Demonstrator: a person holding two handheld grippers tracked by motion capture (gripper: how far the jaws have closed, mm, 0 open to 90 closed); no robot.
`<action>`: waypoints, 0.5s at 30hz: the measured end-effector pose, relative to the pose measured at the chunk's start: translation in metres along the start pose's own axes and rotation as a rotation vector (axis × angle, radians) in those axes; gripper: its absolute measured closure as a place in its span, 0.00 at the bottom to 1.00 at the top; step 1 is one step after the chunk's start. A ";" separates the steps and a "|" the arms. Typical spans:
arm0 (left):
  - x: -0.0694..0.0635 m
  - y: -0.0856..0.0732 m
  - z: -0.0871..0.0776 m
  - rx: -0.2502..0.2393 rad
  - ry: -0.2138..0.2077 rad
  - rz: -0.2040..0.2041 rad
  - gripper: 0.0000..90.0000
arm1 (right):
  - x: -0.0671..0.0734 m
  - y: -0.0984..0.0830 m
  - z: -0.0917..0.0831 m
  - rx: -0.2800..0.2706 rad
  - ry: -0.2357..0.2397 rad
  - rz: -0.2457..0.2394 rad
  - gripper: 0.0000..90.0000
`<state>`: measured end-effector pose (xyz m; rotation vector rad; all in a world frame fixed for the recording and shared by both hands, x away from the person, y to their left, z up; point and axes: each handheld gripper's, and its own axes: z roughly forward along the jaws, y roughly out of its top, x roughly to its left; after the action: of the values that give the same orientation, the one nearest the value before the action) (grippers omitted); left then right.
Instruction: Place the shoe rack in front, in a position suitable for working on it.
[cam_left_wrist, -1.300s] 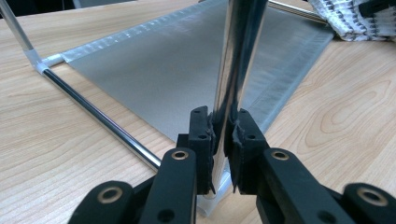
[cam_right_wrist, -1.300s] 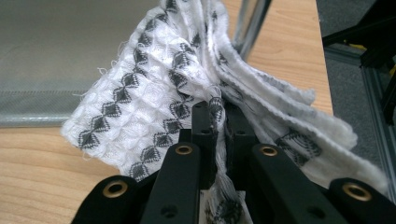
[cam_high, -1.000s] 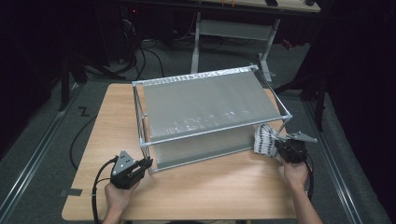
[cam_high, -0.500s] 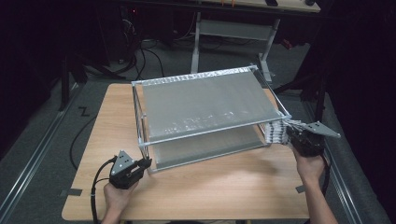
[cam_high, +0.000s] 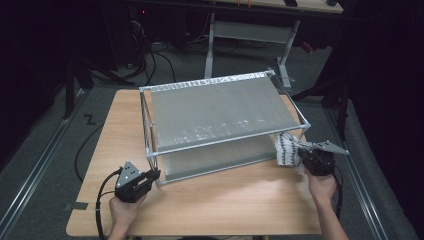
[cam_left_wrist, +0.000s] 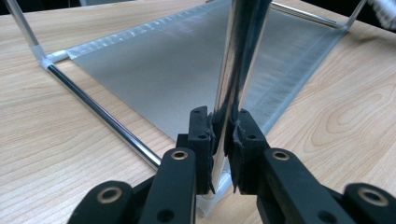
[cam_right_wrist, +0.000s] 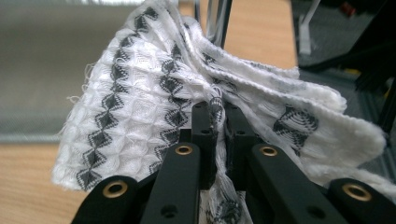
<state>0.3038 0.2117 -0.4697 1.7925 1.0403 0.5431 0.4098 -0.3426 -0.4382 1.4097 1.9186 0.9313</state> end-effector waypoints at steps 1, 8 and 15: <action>0.000 0.000 0.000 0.000 0.002 0.000 0.89 | 0.001 -0.004 0.004 0.012 0.003 0.002 0.95; 0.005 -0.003 -0.006 -0.003 0.019 -0.011 0.89 | 0.009 -0.024 0.025 0.095 0.029 0.016 0.95; 0.008 -0.005 -0.010 -0.009 0.033 -0.021 0.89 | 0.011 -0.031 0.035 0.157 0.042 0.031 0.95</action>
<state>0.2986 0.2250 -0.4704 1.7686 1.0767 0.5656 0.4168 -0.3312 -0.4842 1.5239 2.0449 0.8461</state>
